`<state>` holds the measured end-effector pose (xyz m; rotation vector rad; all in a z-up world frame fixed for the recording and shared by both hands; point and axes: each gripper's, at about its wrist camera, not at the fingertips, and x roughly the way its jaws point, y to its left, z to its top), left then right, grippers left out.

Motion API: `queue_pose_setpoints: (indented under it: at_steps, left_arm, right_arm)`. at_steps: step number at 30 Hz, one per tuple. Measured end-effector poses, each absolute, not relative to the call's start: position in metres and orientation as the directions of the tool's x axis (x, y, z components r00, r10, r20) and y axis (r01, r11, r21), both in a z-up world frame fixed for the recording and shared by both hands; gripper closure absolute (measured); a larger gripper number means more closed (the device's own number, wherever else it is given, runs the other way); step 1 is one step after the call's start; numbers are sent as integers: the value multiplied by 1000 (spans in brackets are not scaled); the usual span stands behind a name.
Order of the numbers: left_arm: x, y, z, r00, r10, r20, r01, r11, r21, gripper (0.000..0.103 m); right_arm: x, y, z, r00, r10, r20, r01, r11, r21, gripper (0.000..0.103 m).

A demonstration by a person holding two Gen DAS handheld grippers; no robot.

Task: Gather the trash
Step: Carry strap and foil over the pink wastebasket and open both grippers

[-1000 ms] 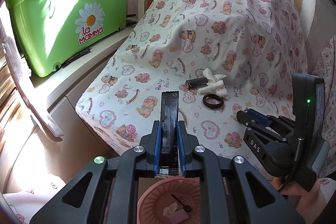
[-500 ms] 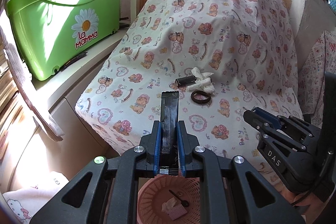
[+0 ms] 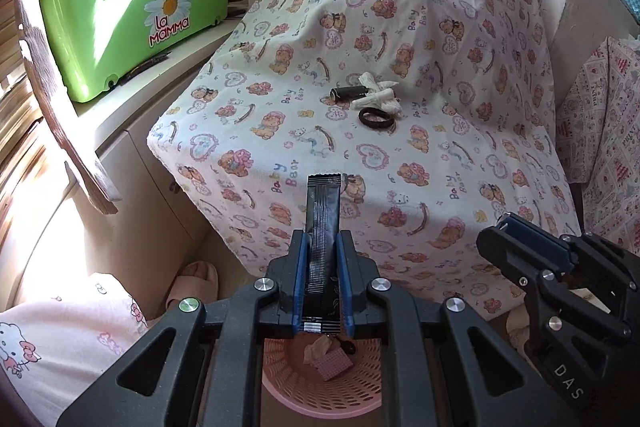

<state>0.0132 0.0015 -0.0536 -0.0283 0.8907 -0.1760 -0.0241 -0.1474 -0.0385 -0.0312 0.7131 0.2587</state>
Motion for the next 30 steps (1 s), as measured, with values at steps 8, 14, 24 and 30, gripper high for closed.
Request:
queue_pose_setpoints:
  at_steps: [8, 14, 24, 30]
  left_arm:
    - [15, 0, -75, 533, -155, -832, 145, 985, -91, 89]
    - [22, -2, -109, 394, -192, -899, 137, 979, -149, 89]
    - [38, -4, -159, 273, -150, -950, 75, 988, -135, 88]
    - [47, -7, -188, 208, -115, -971, 50, 993, -107, 88]
  right_arm:
    - [-19, -149, -68, 641, 242, -728, -235, 965, 114, 84]
    - [-12, -144, -92, 557, 258, -789, -248, 959, 138, 84]
    - [6, -140, -139, 458, 198, -867, -215, 971, 108, 84]
    - [14, -135, -171, 406, 170, -898, -193, 976, 97, 84]
